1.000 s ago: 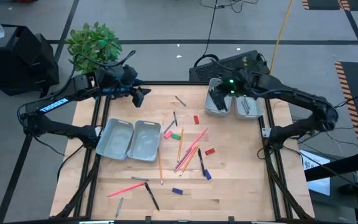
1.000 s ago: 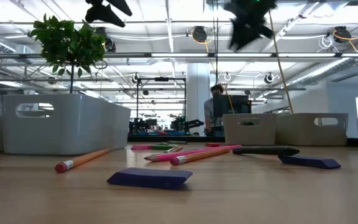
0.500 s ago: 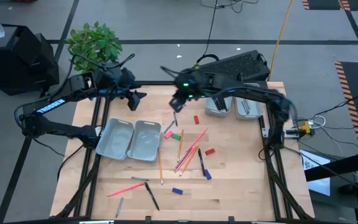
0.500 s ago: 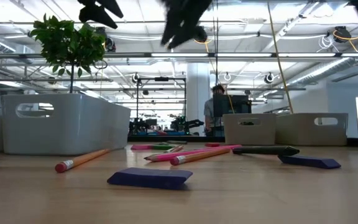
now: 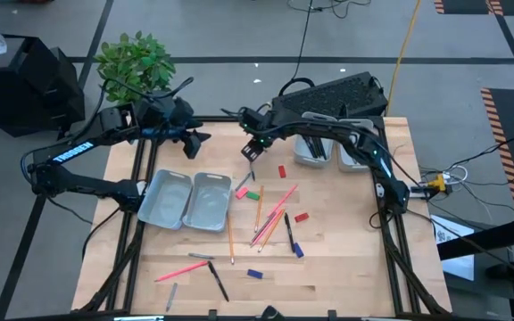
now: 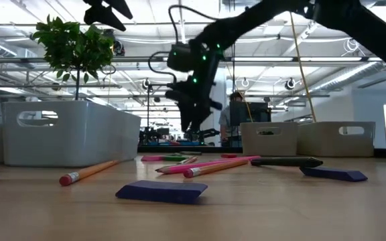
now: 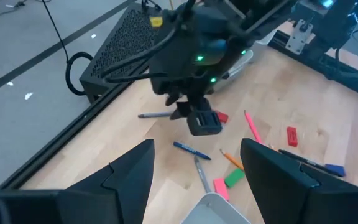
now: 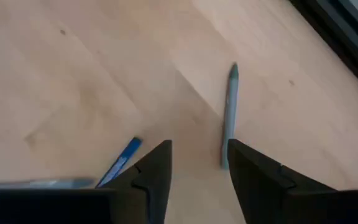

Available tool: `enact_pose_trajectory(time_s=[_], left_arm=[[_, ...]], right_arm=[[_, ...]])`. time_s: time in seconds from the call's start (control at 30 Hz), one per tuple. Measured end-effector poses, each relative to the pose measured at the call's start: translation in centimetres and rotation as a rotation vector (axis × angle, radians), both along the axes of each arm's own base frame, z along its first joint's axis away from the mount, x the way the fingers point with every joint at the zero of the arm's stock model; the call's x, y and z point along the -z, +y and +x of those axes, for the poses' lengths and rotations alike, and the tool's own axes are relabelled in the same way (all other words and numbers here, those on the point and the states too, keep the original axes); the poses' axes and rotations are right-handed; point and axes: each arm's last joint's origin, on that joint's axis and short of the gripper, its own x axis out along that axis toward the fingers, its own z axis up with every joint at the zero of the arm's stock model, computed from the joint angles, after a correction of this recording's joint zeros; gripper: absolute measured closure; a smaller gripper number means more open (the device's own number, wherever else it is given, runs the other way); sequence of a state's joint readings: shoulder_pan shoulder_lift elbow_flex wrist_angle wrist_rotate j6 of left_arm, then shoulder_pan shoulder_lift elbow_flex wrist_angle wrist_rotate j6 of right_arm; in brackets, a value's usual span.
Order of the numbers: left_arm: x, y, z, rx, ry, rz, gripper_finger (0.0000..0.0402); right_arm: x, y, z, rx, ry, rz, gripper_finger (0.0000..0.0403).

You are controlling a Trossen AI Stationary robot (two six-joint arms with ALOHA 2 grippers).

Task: Sort crayons/erasers/pens/pencils in bins
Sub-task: Put the gray crayon into the top right gray bin

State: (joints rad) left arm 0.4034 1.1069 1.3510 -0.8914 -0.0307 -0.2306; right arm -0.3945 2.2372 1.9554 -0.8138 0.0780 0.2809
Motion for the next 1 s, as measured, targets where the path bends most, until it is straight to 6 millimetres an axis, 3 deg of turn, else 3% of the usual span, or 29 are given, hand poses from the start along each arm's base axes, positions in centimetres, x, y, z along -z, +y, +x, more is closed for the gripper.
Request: enact_pose_trajectory(time_s=[0.33, 0.67, 0.87, 1.0], left_arm=[[0.1, 0.4, 0.6, -0.062, -0.015, -0.001, 0.0158], [0.7, 1.0, 2.0, -0.097, -0.027, -0.03, 0.0158], [0.6, 1.0, 2.3, -0.095, -0.048, -0.033, 0.0158], [0.6, 1.0, 2.3, -0.104, -0.049, -0.039, 0.0158]], right_arm=[[5.8, -1.0, -2.5, -0.003, 0.046, 0.039, 0.0244], [4.9, -1.4, -3.2, 0.03, 0.016, 0.03, 0.0267], [2.0, -2.3, -4.1, 0.261, -0.094, 0.079, 0.027], [1.2, -3.3, -4.1, 0.454, -0.212, 0.133, 0.0271]])
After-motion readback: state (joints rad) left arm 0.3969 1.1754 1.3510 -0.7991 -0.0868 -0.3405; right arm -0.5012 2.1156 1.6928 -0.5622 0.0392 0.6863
